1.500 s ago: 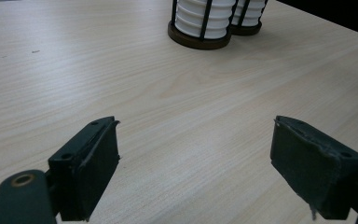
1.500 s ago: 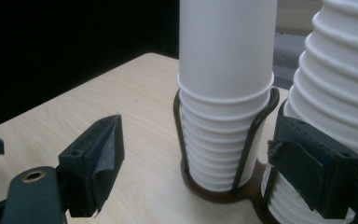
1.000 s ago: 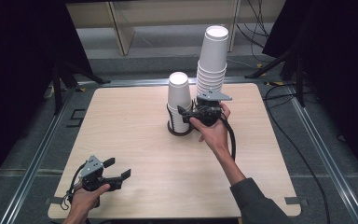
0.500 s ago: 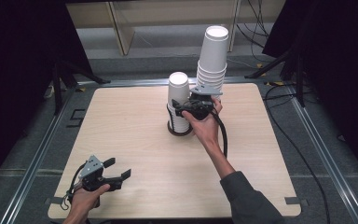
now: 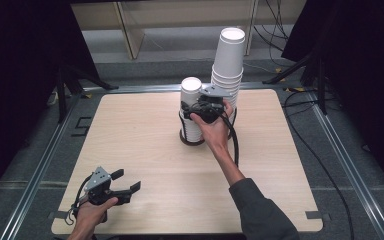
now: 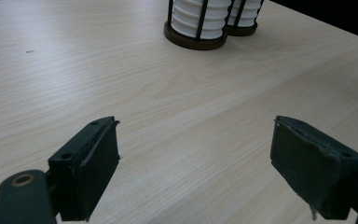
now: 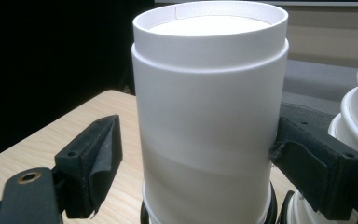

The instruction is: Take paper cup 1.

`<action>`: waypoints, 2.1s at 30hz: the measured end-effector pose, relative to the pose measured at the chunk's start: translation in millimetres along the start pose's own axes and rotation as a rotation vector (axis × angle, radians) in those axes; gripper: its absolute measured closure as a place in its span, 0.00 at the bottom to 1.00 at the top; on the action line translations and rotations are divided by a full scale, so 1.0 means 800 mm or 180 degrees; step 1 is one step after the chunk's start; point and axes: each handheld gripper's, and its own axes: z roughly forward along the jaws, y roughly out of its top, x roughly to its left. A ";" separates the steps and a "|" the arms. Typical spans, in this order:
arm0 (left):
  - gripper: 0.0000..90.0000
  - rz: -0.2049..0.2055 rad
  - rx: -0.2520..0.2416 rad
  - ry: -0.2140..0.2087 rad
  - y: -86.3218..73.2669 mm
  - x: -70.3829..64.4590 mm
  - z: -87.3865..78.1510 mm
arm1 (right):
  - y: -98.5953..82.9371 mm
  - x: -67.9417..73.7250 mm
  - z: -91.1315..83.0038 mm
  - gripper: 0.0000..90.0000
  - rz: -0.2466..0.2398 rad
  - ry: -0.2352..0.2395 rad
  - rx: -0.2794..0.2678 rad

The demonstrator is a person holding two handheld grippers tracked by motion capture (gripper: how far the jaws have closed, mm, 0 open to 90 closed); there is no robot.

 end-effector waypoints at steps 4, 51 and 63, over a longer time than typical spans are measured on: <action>0.16 -0.0033 0.0035 0.0045 0.001 0.000 -0.002 | -0.001 0.000 0.003 0.19 0.0028 -0.0025 -0.0003; 0.16 0.0011 0.0052 0.0022 0.002 -0.001 -0.003 | 0.027 0.014 0.007 0.22 0.0022 -0.0292 -0.0219; 0.16 0.0016 0.0051 0.0014 0.001 0.000 -0.003 | 0.046 0.017 -0.011 0.22 0.0016 -0.0259 -0.0377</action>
